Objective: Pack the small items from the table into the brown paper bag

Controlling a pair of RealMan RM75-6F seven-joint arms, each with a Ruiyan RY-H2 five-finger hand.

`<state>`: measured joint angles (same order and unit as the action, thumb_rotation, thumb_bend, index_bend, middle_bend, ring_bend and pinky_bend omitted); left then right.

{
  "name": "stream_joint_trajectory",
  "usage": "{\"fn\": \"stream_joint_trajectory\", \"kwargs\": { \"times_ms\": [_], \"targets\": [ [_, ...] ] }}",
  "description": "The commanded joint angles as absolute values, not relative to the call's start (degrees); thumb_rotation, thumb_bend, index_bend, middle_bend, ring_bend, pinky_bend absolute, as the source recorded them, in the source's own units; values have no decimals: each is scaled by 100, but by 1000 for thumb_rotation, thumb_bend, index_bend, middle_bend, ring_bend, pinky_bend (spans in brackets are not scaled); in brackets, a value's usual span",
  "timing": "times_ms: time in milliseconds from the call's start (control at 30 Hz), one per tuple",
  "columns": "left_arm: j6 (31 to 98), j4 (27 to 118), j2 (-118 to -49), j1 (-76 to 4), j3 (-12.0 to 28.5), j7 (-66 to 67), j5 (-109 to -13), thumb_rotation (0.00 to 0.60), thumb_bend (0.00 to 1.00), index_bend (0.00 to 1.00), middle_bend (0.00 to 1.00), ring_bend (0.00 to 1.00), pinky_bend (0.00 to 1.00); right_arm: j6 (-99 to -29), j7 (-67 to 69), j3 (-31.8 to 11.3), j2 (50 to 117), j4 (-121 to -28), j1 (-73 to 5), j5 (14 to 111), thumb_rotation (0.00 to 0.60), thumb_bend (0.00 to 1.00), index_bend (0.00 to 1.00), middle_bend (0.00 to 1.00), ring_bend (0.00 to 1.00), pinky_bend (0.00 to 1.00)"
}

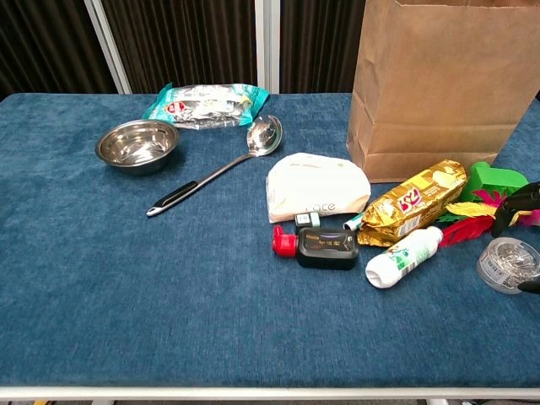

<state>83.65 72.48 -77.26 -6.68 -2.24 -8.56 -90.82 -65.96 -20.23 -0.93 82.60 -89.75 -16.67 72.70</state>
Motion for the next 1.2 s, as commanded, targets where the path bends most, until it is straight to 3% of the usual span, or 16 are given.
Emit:
{"fn": "stream_joint_trajectory", "kwargs": {
  "times_ms": [33,567,967,1200],
  "targets": [
    [8369,7231,-7732,-659,-230,-865,-9080,600,115,81,88,0,116,-6552,-2061,-93,8304,-8948,-1688,7230,600,0,389,323,111,38],
    [8443,7129,-7798,-652,-182,-947,-9082,600,115,81,80,0,116,-6557,-2204,-97,8423,-8854,-1682,7117,600,0,392,351,125,38],
    [8443,7119,-7800,-641,-200,-974,-9092,600,115,81,80,0,115,-6704,-2263,-138,8453,-8897,-1651,7124,600,50,489,426,159,38],
    [8439,7149,-7768,-645,-188,-964,-9082,600,115,80,80,0,116,-7063,-2154,-150,8133,-9480,-1585,7518,600,53,500,433,163,40]
  ]
}}
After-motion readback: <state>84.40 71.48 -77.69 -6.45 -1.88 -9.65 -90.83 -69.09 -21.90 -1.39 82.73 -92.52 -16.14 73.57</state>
